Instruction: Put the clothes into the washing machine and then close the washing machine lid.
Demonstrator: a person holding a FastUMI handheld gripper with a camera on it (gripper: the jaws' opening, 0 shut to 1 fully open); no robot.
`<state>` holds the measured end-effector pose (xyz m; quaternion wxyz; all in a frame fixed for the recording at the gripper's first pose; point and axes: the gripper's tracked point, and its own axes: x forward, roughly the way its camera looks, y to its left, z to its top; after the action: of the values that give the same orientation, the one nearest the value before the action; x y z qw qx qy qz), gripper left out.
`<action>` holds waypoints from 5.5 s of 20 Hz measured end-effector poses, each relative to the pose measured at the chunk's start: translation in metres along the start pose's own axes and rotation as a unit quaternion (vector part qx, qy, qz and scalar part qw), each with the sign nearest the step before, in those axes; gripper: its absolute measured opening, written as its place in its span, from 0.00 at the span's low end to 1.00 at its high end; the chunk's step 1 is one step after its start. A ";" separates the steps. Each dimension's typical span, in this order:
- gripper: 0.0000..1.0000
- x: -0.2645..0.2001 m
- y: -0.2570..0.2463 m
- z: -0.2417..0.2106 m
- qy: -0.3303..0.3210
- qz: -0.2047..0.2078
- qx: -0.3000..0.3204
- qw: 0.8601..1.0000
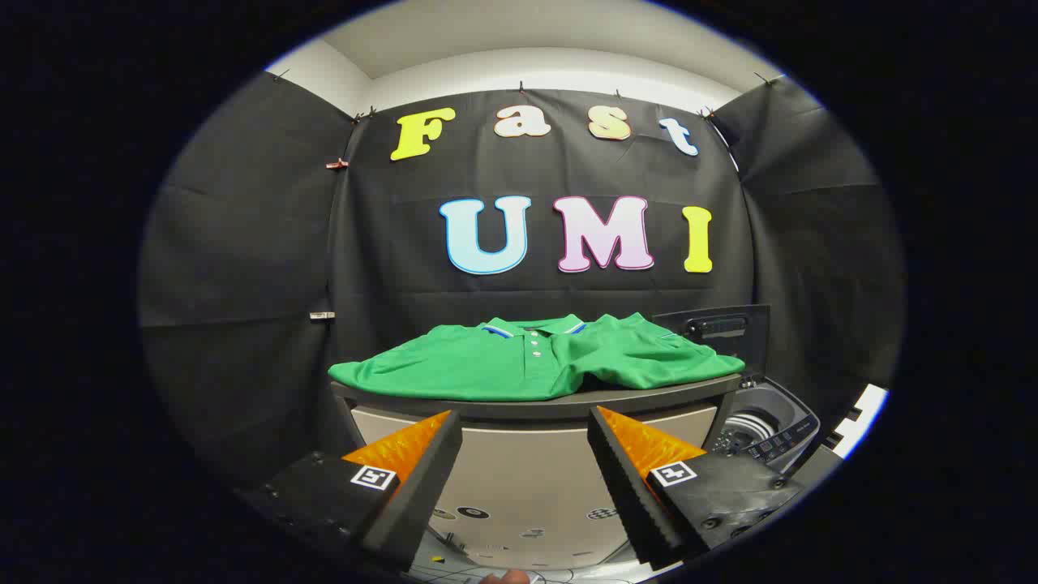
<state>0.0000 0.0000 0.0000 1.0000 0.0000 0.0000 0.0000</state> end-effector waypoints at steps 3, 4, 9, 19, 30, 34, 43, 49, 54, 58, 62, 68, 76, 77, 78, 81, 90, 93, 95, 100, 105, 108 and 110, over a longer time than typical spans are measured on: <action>0.98 0.000 -0.001 -0.001 0.001 0.000 0.003 1.000; 0.98 0.000 -0.002 -0.002 0.001 0.000 0.002 1.000; 0.98 0.000 -0.003 -0.002 0.004 -0.002 0.002 1.000; 0.98 0.007 0.003 0.008 0.010 0.008 0.017 1.000; 0.99 0.085 0.003 0.073 0.028 0.003 0.029 0.999; 0.99 0.124 0.000 0.083 0.063 0.003 0.010 0.998; 0.99 0.206 -0.003 0.063 0.192 0.001 0.026 0.981; 0.99 0.218 -0.020 0.019 0.303 -0.015 -0.005 0.953; 1.00 0.210 -0.023 0.002 0.375 -0.009 -0.023 0.927; 1.00 0.213 -0.027 0.003 0.386 -0.016 -0.011 0.922; 0.88 0.212 -0.036 0.002 0.387 -0.026 -0.016 0.922; 0.19 0.216 -0.051 0.003 0.381 -0.039 0.024 0.923; 0.07 0.214 -0.042 0.030 0.304 -0.031 -0.046 0.951; 0.07 0.214 -0.041 0.040 0.289 -0.031 -0.041 0.956; 0.07 0.212 -0.041 0.046 0.280 -0.034 -0.041 0.958; 0.07 0.204 -0.040 0.070 0.250 -0.036 -0.058 0.966; 0.07 0.184 -0.095 0.122 0.178 -0.092 -0.065 0.978; 0.07 0.180 -0.130 0.135 0.165 -0.107 -0.071 0.978; 0.07 0.179 -0.161 0.139 0.162 -0.122 -0.074 0.976; 0.07 0.180 -0.247 0.139 0.163 -0.157 -0.072 0.971; 0.07 0.187 -0.328 0.120 0.171 -0.171 -0.071 0.968; 0.07 0.192 -0.368 0.099 0.177 -0.173 -0.068 0.966; 0.07 0.195 -0.389 0.079 0.188 -0.169 -0.071 0.965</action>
<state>0.1949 -0.3890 0.0791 0.9647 -0.0714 0.1883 -0.1695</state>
